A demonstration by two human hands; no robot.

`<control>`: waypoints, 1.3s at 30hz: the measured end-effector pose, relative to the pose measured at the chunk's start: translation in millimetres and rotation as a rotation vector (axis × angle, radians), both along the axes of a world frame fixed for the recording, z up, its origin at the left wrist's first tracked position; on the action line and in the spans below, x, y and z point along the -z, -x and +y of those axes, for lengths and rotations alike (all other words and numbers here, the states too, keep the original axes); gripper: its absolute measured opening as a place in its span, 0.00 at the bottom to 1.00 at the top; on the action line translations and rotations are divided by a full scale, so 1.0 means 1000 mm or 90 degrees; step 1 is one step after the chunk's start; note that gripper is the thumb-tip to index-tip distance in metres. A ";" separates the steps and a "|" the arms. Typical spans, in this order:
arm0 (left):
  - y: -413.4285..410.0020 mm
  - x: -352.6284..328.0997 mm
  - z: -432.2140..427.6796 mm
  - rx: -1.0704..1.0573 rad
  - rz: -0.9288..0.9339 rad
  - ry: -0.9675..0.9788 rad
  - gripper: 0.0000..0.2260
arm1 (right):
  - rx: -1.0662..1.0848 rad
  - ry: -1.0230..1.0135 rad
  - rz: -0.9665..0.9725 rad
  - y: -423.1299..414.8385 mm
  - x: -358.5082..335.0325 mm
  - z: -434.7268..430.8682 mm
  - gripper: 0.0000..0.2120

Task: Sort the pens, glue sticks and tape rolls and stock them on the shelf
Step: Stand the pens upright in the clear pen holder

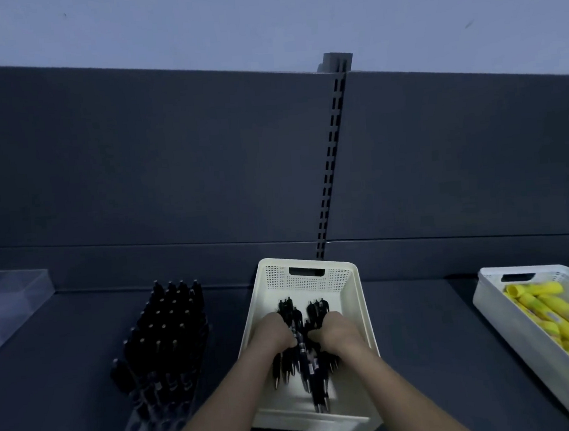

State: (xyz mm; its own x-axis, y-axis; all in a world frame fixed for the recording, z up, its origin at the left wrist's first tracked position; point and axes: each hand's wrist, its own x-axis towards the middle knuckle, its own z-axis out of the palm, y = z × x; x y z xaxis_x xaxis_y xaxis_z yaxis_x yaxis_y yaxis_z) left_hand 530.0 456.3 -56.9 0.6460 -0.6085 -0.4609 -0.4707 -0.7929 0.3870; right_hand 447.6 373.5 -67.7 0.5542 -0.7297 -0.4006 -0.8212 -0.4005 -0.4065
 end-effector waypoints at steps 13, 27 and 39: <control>0.046 -0.056 0.035 -0.141 0.358 0.520 0.08 | 0.081 -0.322 -0.512 0.077 -0.088 0.020 0.06; 0.088 -0.078 0.136 -0.233 0.343 0.686 0.07 | -0.026 -0.554 -0.584 0.082 -0.093 0.103 0.10; 0.029 -0.057 0.246 -0.338 0.225 0.717 0.06 | -0.059 -0.380 -0.507 0.031 -0.080 0.177 0.10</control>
